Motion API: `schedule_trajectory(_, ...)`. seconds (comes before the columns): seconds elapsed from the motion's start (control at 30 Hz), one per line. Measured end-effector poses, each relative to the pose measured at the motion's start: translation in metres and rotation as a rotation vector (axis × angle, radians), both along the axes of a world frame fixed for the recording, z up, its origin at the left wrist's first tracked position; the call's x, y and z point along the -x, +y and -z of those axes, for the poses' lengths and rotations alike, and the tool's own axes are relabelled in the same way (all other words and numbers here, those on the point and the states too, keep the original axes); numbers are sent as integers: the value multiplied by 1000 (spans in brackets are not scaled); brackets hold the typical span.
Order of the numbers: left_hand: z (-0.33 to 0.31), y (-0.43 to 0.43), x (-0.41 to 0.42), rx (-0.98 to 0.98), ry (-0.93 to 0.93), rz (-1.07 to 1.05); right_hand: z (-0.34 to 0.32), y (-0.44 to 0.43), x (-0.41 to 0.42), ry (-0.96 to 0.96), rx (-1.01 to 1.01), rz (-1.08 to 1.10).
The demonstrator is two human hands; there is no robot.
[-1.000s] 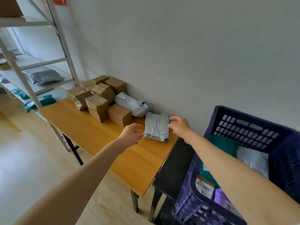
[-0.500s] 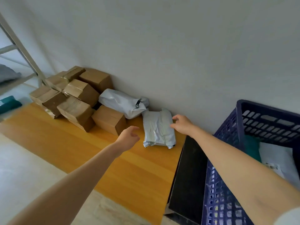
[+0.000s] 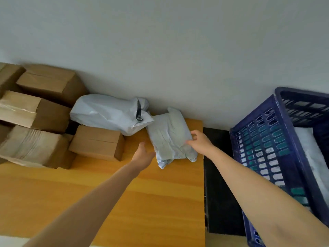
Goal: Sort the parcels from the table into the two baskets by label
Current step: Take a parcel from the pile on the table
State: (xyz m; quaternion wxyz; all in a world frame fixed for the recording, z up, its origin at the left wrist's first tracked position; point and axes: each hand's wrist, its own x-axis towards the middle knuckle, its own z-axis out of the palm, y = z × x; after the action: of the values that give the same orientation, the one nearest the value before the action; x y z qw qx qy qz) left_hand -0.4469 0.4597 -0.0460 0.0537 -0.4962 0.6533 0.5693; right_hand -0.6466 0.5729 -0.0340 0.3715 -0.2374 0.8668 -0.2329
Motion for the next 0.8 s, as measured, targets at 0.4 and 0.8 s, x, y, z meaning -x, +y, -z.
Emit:
schedule_trajectory(0.4, 45, -35, 24, -240, 121, -97, 32, -26, 7, 61, 38, 216)
schedule_trajectory(0.8, 55, -28, 33, -265, 170, -22, 39, -20, 0, -41, 57, 357)
